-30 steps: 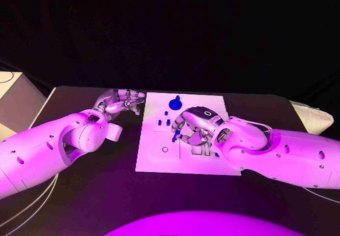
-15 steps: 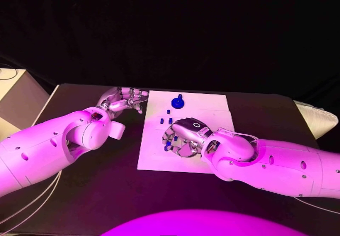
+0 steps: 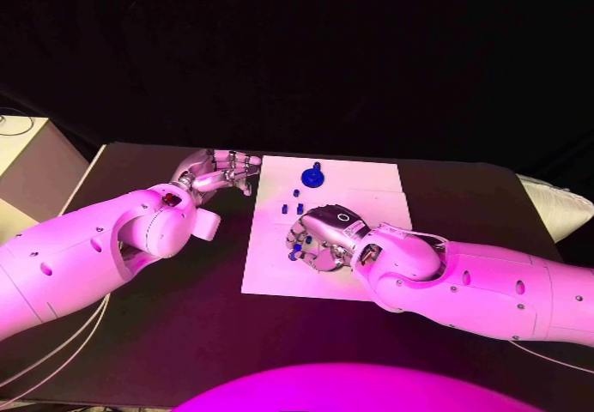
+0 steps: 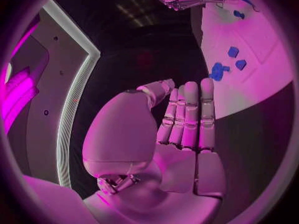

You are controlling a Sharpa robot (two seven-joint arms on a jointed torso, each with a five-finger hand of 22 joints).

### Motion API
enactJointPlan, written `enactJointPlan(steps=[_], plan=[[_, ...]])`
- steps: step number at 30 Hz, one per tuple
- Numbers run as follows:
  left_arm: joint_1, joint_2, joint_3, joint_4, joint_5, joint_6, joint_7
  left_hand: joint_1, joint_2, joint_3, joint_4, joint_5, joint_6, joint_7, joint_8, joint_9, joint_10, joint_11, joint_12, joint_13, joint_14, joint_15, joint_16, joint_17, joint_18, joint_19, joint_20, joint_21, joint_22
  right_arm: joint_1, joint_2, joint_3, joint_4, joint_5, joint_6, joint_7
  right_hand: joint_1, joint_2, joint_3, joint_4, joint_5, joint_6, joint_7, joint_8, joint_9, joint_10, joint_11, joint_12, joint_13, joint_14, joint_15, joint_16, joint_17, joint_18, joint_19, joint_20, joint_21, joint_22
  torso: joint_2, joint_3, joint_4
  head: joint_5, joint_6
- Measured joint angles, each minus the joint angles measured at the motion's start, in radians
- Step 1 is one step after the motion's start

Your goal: Assemble the parts on the task board

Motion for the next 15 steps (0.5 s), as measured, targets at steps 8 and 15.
enactJointPlan(steps=[8,15], plan=[[0.0,-0.001,0.0,0.001,0.0,0.0,0.0,0.0,0.0,0.0,0.0,0.0,0.0,0.0,0.0,-0.001,0.0,0.0,0.0,-0.002,0.0,0.0,0.0,-0.001,0.0,0.0,0.0,-0.004,-0.002,-0.002,0.011,-0.002,-0.016,-0.006,-0.004,-0.004,0.0,0.0,0.001,-0.001,0.001,0.0,0.0,0.0,0.0,0.0,0.0,0.002,0.0,0.0,0.0,0.0,0.0,0.0,0.0,0.0,0.0,0.0,0.0,-0.0007,-0.0004,0.002,-0.002],[0.0,-0.004,0.0,0.004,0.0,0.0,-0.001,0.0,0.0,0.0,0.0,0.0,0.0,0.0,0.0,-0.001,0.0,0.0,0.0,-0.002,0.0,0.0,0.0,-0.001,0.0,0.0,0.0,-0.004,-0.002,-0.003,0.019,-0.006,-0.03,-0.011,-0.006,-0.01,0.0,0.0,0.001,-0.001,0.004,0.0,0.0,0.0,0.0,0.0,0.0,0.002,0.0,0.0,0.0,0.0,0.0,0.0,0.0,0.0,0.0,0.0,0.0,-0.0011,-0.0006,0.003,-0.005]])
